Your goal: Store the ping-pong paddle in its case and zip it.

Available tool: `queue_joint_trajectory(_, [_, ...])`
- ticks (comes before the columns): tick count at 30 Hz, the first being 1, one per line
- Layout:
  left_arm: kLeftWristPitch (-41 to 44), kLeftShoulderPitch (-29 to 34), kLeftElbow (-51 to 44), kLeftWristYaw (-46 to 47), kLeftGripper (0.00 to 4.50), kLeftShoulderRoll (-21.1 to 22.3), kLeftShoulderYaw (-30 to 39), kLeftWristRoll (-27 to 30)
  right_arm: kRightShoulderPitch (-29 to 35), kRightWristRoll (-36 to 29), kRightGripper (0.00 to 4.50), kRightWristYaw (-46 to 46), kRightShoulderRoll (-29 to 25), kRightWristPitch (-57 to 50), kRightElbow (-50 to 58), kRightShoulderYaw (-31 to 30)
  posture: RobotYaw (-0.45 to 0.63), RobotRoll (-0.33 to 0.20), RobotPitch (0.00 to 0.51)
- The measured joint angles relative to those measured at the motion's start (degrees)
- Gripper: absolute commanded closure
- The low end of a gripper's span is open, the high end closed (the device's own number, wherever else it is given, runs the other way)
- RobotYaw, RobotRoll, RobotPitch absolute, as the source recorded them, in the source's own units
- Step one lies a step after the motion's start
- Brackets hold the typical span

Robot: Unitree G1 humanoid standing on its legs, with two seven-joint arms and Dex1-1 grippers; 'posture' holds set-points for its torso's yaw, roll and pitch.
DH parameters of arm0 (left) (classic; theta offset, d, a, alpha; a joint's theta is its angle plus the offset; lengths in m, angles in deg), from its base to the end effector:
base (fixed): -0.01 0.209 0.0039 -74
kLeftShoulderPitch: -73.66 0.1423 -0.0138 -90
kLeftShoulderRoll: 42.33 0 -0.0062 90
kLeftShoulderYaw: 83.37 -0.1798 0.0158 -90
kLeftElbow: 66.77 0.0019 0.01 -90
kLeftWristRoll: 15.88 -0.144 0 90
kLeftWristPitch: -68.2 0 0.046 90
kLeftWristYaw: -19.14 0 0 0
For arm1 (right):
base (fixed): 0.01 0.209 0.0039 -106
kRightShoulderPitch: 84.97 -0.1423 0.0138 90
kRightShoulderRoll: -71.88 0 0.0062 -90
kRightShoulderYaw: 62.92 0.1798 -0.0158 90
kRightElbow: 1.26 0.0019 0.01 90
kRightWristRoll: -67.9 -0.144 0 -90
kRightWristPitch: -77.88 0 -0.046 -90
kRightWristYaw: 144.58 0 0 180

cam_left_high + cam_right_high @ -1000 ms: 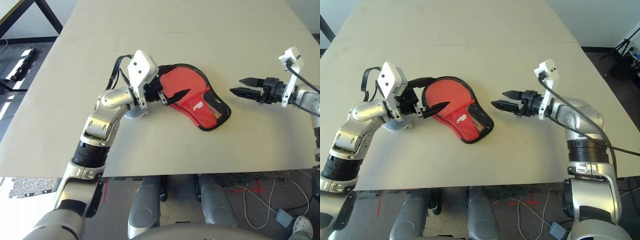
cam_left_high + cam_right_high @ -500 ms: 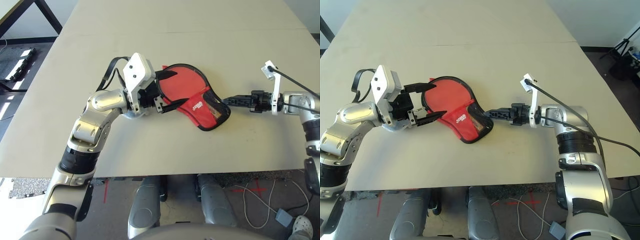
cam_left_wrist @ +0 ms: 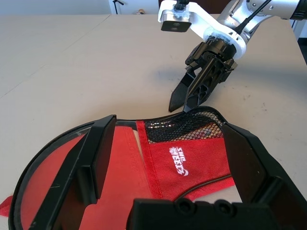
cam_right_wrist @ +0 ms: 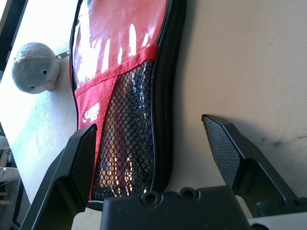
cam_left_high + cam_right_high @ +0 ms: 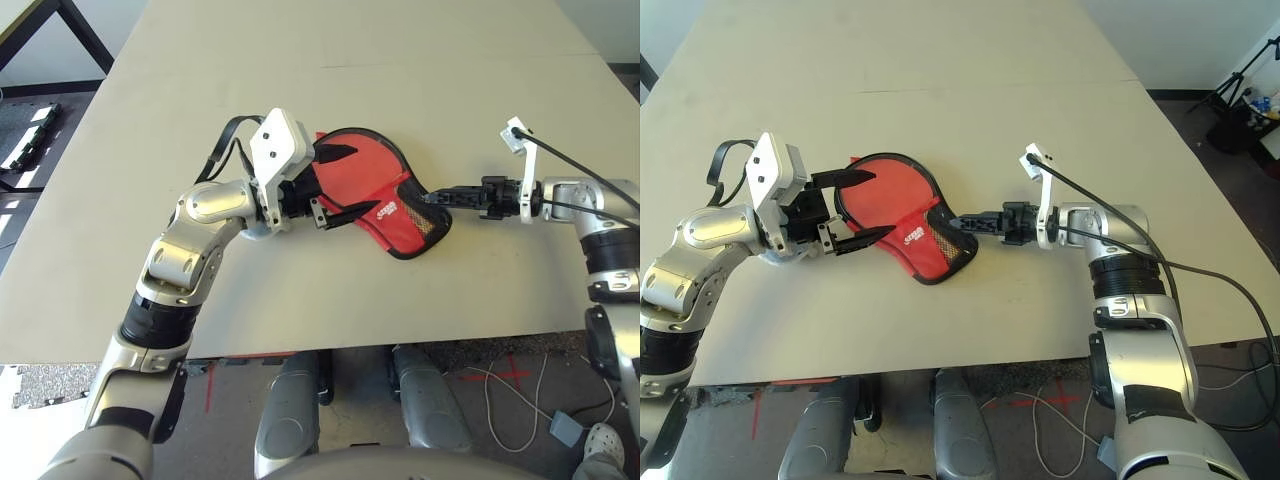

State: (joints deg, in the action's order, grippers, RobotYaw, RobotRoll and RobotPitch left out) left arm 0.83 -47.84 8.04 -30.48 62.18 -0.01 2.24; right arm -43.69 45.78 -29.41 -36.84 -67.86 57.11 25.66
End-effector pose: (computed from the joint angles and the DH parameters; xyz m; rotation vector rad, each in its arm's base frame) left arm 0.2646 0.1663 0.2144 0.4289 -0.2020 -1.1030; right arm 0.3254 -0.2506 0.1761 0.2618 0.6114 0.9381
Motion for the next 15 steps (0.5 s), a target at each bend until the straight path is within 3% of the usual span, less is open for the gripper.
queue_joint_trajectory(15, [0.0, 0.0, 0.1, -0.2, 0.0, 0.0, -0.3, 0.0, 0.4, -0.3, 0.01, 1.1, 2.0, -4.3, 5.9, -2.0, 0.06, 0.0, 0.268])
